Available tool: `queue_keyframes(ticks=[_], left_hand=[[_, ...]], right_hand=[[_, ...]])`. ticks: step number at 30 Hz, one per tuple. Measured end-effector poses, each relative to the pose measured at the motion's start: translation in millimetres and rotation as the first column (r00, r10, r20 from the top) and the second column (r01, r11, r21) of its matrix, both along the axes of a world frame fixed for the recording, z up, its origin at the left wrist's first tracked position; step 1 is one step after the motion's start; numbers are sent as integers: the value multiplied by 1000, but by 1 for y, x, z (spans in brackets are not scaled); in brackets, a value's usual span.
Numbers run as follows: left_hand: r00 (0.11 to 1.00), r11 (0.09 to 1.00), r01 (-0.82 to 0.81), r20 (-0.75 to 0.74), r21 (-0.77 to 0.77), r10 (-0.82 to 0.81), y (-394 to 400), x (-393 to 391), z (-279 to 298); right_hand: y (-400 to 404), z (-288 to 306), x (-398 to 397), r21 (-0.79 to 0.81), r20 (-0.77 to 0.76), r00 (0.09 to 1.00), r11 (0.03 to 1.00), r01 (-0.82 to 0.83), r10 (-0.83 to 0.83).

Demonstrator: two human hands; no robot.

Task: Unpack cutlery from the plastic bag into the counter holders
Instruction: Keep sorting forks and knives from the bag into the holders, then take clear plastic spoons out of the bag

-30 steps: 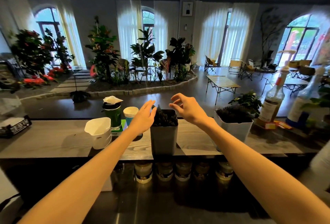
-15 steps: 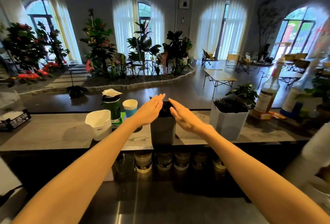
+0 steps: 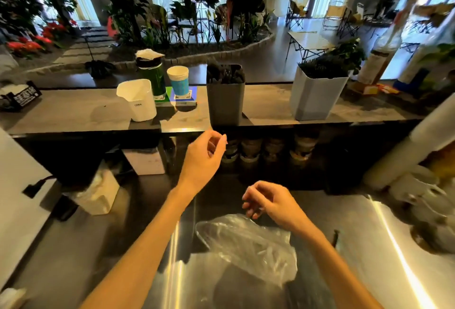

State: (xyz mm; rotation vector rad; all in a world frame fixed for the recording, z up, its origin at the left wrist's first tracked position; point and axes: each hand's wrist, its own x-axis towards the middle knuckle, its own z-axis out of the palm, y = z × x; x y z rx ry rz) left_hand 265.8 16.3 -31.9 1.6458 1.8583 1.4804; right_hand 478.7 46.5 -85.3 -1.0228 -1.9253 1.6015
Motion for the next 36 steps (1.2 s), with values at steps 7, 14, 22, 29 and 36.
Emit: queue_keyframes(ticks=[7,14,22,29,36], left_hand=[[853,729,518,204,-448,-481,-75,55,-94],[616,596,147,-399,-789,-680,-70,74,-178],[471,376,-335,-500,-864,-727,-69,112,-160],[444,460,-288,-543,-840,-713,-80,118,-97],[403,734,124,-642,-668,-652,-65,79,-126]], right_hand=[[-50,-98,40,179,667,737,936,-304,111],[-43,-106,75,367,614,756,930,-21,-226],[-34,-101,86,431,617,739,902,-29,-271],[-33,-85,75,521,538,791,853,-41,-291],[-25,-120,65,543,478,879,788,-291,-5]])
